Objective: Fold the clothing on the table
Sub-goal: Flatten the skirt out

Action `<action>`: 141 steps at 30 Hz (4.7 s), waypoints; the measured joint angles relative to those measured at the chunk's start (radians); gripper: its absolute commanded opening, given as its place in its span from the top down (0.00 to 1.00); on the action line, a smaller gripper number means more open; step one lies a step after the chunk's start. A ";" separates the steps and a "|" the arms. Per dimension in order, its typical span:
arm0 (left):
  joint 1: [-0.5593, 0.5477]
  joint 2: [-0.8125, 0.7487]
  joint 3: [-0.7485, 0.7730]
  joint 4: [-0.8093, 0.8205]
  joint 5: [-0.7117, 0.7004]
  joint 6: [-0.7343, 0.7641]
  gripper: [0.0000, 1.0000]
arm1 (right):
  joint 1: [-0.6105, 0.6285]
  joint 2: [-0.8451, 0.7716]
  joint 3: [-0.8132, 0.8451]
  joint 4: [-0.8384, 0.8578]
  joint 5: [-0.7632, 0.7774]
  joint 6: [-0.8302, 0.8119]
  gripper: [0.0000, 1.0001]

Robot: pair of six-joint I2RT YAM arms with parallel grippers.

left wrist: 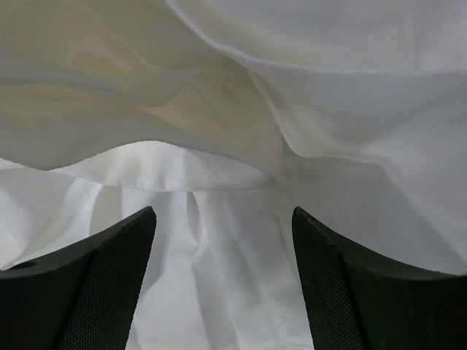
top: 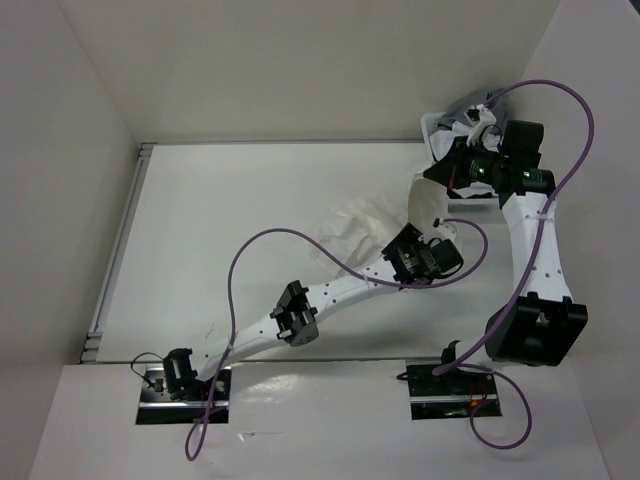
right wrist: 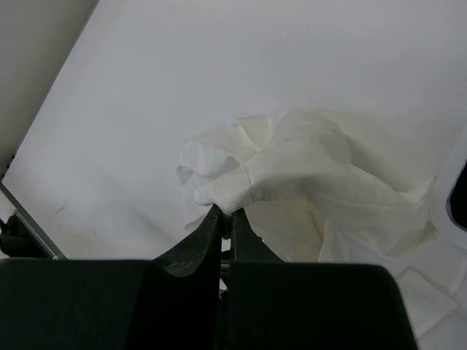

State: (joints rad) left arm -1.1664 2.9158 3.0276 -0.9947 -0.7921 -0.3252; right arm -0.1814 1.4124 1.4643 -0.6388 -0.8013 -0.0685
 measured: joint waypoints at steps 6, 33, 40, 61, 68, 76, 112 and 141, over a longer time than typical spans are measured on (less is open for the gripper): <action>0.000 0.019 0.023 0.020 -0.028 0.006 0.21 | -0.006 -0.004 0.000 0.000 0.000 0.000 1.00; -0.017 0.114 0.064 0.191 -0.139 0.170 0.33 | -0.018 -0.012 0.000 0.000 -0.026 0.008 1.00; -0.017 0.114 0.064 0.227 -0.149 0.219 0.56 | -0.018 -0.017 0.000 -0.001 -0.027 0.008 1.00; -0.017 0.118 0.067 0.200 -0.149 0.274 0.88 | -0.018 -0.046 -0.018 -0.003 -0.025 0.008 1.00; 0.036 0.024 0.067 0.091 0.024 0.288 0.88 | -0.020 -0.074 -0.018 -0.003 -0.003 0.008 1.00; 0.192 -0.317 -0.079 -0.019 0.233 0.389 0.81 | -0.089 -0.143 0.003 0.066 -0.046 0.033 1.00; -0.031 -0.949 -1.333 0.433 0.395 0.312 0.14 | -0.155 -0.111 0.000 -0.012 -0.026 0.005 1.00; -0.113 -0.579 -1.005 0.622 0.024 0.217 0.07 | -0.177 -0.092 -0.026 -0.011 -0.003 0.012 1.00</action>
State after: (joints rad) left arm -1.2789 2.3363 2.0224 -0.3729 -0.7685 -0.1085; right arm -0.3580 1.3209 1.4387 -0.6498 -0.8047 -0.0566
